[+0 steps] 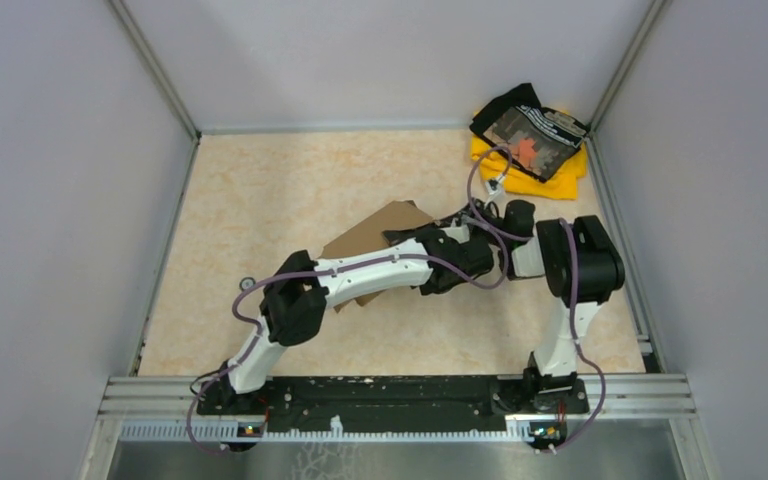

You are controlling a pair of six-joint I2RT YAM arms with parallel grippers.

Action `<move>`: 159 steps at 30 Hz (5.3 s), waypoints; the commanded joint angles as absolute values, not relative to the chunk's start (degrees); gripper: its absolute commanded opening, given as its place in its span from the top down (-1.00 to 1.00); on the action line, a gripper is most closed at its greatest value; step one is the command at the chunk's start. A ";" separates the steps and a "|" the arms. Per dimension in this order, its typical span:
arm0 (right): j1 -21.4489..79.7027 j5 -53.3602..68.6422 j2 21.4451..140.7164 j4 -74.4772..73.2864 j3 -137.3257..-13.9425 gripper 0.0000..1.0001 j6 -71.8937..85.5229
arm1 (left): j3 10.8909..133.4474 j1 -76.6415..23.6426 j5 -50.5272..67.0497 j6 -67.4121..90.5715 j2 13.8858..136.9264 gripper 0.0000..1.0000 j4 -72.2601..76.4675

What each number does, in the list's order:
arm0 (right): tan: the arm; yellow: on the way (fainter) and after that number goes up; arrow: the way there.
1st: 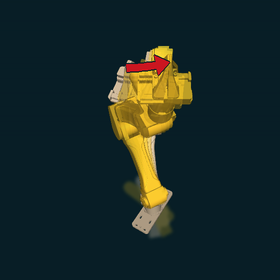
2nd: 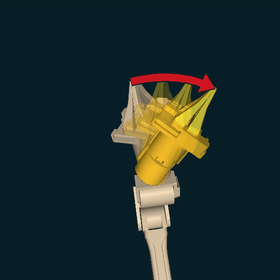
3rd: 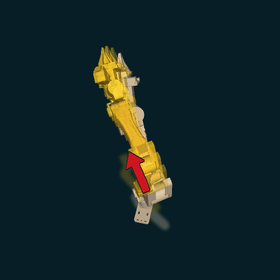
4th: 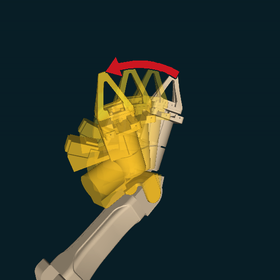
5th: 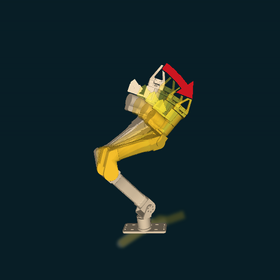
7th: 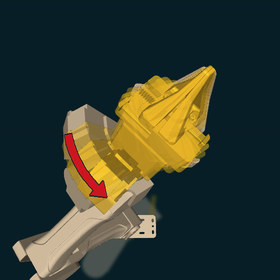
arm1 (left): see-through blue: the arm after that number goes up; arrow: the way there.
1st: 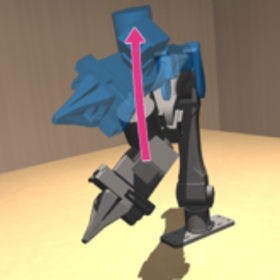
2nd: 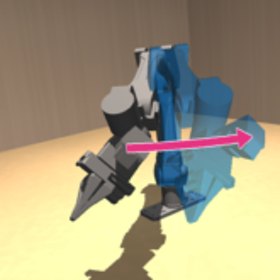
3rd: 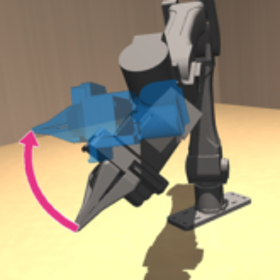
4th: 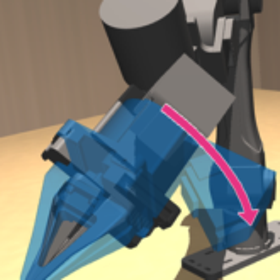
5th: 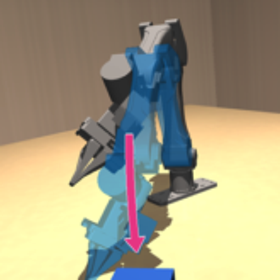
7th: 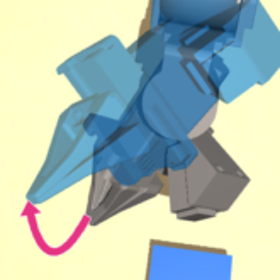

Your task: Fold the paper box

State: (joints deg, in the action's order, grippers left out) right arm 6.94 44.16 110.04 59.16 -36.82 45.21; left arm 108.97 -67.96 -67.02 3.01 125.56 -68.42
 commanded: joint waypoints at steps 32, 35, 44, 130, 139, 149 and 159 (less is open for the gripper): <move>19.17 38.80 111.42 74.85 -33.18 0.28 60.32 | 124.91 -65.00 -51.78 5.56 120.23 0.62 -73.08; 20.10 37.71 112.28 73.48 -33.63 0.28 59.25 | 126.10 -64.57 -50.06 6.83 120.48 0.61 -73.96; 22.78 34.97 113.55 72.76 -34.36 0.28 57.83 | 129.00 -64.12 -49.67 7.76 120.27 0.59 -74.97; 36.21 2.67 99.69 -9.20 -53.15 -0.06 22.38 | 78.33 -7.03 24.25 18.59 114.01 -0.95 -16.09; 36.21 4.40 101.04 -6.75 -52.27 -0.05 23.32 | 77.78 -7.12 31.08 18.19 114.36 -0.67 -15.47; 36.19 6.19 102.79 -4.05 -51.57 -0.04 24.50 | 76.36 -7.12 34.56 17.98 111.87 0.27 -17.33; 36.20 10.41 101.75 -0.44 -51.84 -0.05 25.80 | 86.68 -12.40 24.70 13.76 108.39 0.74 -29.06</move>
State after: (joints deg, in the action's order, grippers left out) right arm 35.20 5.98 99.96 -0.69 -53.58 24.53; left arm 80.05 -8.36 29.69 17.19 111.22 -22.31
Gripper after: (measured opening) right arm 0.520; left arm 0.423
